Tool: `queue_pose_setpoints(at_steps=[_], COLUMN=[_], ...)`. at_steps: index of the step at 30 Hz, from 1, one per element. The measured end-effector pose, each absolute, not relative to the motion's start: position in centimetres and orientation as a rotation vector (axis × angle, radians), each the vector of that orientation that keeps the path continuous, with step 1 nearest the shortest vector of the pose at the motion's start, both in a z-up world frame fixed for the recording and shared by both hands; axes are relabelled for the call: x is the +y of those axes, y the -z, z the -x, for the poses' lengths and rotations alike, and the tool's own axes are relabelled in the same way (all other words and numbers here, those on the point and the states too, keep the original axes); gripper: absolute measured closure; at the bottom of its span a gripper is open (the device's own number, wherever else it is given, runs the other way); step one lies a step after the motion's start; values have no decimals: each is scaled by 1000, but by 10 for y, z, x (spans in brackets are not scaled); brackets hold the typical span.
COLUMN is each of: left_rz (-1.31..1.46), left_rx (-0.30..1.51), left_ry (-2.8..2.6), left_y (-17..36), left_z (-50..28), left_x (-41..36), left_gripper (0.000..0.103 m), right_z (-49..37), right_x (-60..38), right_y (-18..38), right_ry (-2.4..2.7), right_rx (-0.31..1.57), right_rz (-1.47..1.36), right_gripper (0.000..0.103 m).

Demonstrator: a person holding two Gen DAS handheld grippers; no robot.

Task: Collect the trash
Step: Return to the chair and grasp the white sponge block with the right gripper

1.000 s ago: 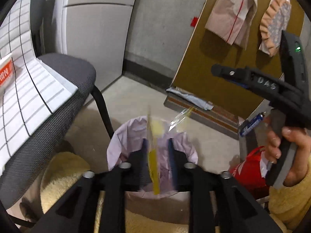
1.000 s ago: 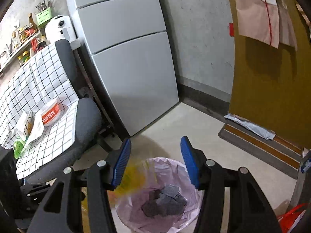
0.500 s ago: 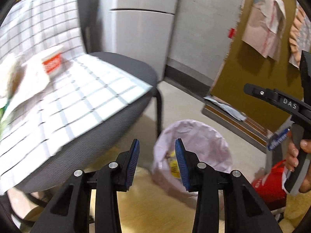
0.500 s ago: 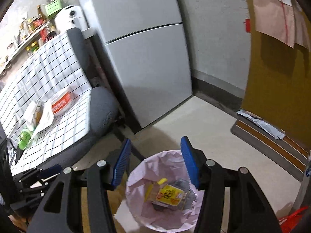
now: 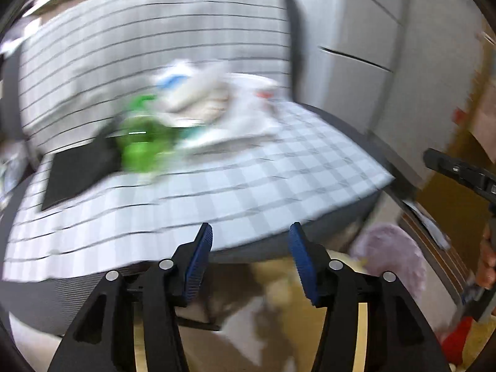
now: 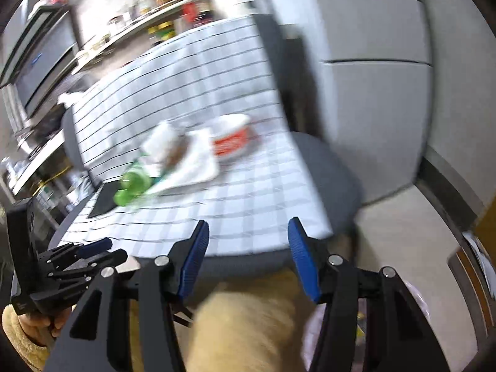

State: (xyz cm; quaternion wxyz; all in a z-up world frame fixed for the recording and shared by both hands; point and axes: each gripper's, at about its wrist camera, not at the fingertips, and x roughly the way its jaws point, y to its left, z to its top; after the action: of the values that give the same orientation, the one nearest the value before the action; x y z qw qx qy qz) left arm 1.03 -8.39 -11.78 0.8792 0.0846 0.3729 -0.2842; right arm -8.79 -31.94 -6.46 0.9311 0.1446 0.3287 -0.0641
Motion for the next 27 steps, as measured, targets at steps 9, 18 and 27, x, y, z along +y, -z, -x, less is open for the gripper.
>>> queue_pose_setpoints(at_steps=[9, 18, 27], left_rz=[-77, -21, 1], left_rx=[754, 774, 811], left_ry=[314, 244, 252], left_y=[104, 108, 125], left_z=[-64, -101, -116], left_x=[19, 58, 59], left_gripper=[35, 35, 35], right_z=[-3, -106, -173], right_x=[-243, -203, -216], right_y=[44, 52, 69], right_ry=[-22, -93, -156], right_rx=[686, 667, 719], right_rz=[-106, 91, 96], right_gripper=[40, 18, 17])
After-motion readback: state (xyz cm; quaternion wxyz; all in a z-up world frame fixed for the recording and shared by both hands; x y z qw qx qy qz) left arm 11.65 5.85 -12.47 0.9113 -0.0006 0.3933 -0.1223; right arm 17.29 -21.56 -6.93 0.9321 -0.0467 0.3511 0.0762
